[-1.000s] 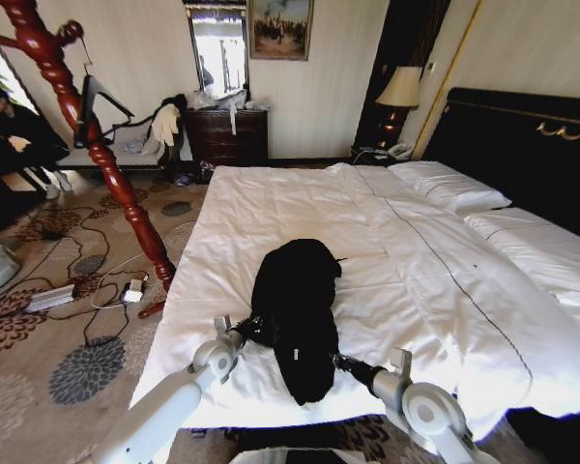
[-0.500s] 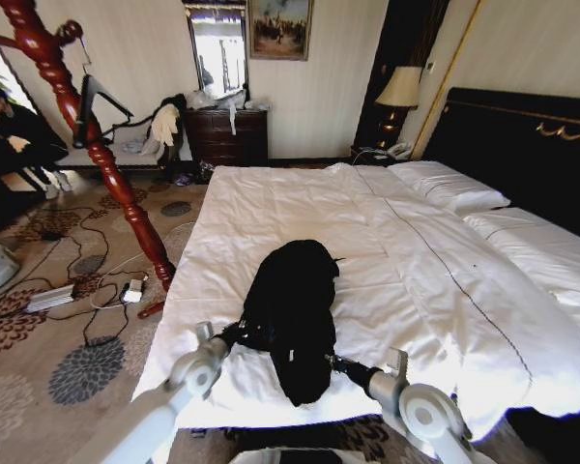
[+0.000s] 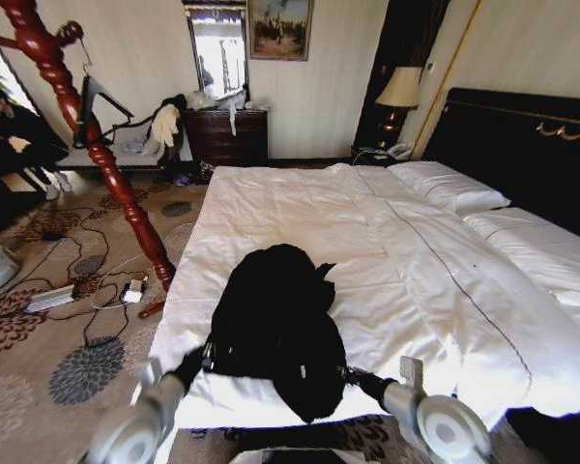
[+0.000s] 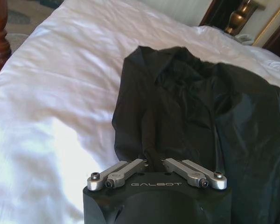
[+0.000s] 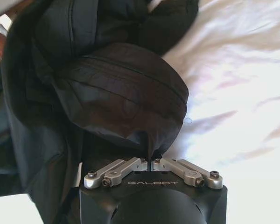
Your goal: Pick up the clothes from the bed and hang them on the clothes hanger.
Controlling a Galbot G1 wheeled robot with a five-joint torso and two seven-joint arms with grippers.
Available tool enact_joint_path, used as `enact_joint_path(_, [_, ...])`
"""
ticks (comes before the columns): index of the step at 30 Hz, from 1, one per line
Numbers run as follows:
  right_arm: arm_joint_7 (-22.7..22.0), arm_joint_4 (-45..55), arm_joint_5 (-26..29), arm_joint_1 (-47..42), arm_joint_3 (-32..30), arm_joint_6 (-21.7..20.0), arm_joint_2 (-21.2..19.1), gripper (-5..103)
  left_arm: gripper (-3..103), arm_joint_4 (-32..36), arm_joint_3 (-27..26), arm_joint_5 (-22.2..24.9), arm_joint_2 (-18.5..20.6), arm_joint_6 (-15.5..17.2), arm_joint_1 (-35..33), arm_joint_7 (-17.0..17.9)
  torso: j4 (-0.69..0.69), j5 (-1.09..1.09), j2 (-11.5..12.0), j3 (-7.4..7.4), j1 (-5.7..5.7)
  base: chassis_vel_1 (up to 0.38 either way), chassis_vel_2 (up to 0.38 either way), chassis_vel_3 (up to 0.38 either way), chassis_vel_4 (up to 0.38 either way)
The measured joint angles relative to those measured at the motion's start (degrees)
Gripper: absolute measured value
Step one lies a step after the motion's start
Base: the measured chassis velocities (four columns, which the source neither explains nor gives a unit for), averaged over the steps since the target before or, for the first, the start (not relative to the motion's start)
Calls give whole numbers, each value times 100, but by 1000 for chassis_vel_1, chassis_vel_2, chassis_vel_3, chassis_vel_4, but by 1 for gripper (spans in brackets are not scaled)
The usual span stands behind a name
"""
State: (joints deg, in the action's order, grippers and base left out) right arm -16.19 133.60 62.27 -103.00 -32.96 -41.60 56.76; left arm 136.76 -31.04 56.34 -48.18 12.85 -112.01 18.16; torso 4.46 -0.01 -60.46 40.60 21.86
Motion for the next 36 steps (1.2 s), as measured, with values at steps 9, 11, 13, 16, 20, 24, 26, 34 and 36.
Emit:
enact_joint_path(9, [7,258,-458,-461,-120,-52,-33,0,1,290,-449,-555,-368,-10,-1024,-163,2,1,0,0,0,0,0,0,0])
enact_joint_path(11, [-8,309,-529,-512,-137,-53,-28,0,1,331,-511,-634,-405,-7,-1188,-163,1,1,0,1,1,0,0,0,0])
enact_joint_path(13, [-7,316,-595,-518,-144,-57,-16,0,1,337,-595,-669,-446,-5,-1300,-201,1,2,0,1,1,0,0,0,0])
enact_joint_path(16, [8,236,-644,-444,-121,-58,11,0,1,238,-545,-727,-512,-3,-1185,-202,0,2,0,1,1,0,0,0,0])
enact_joint_path(20, [6,64,-721,-271,-1,-59,82,0,-2,36,-229,-774,-706,70,-726,-47,1,0,1,1,2,0,0,0,0])
enact_joint_path(24, [-5,51,-827,-296,37,-59,112,9,12,-16,-145,-919,-786,106,-623,-3,0,1,1,1,2,0,0,0,0])
enact_joint_path(26, [5,72,-846,-334,24,-59,120,14,17,-17,-146,-1037,-792,106,-628,-9,1,1,1,1,2,0,0,0,0])
enact_joint_path(34, [29,353,-849,-471,-162,-29,99,41,44,143,-226,-1433,-797,76,-789,-105,1,2,1,1,2,0,0,0,0])
enact_joint_path(36, [43,555,-845,-596,-311,-28,82,51,56,229,-292,-1687,-832,16,-963,-173,1,1,1,1,2,0,0,0,0])
